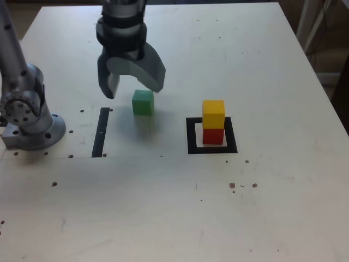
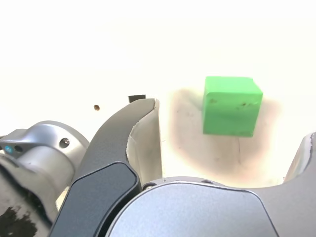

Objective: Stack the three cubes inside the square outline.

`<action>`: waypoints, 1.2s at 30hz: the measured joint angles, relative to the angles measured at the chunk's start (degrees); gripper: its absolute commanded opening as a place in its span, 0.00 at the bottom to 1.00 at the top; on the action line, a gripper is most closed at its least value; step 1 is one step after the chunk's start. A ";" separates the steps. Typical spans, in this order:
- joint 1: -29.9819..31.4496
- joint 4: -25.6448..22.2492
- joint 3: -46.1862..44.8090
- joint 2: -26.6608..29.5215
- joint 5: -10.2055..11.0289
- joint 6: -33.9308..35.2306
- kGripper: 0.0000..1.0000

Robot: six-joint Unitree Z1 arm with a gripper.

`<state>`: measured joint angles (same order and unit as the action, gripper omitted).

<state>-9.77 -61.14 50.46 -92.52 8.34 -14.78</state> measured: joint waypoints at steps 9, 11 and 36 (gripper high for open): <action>0.00 4.35 1.51 -5.27 0.02 0.00 0.94; 0.00 4.26 1.49 -5.98 0.02 0.00 0.93; 0.00 4.00 1.63 -10.56 -1.62 -2.51 0.43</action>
<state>-9.77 -57.14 52.08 -103.08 6.72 -17.29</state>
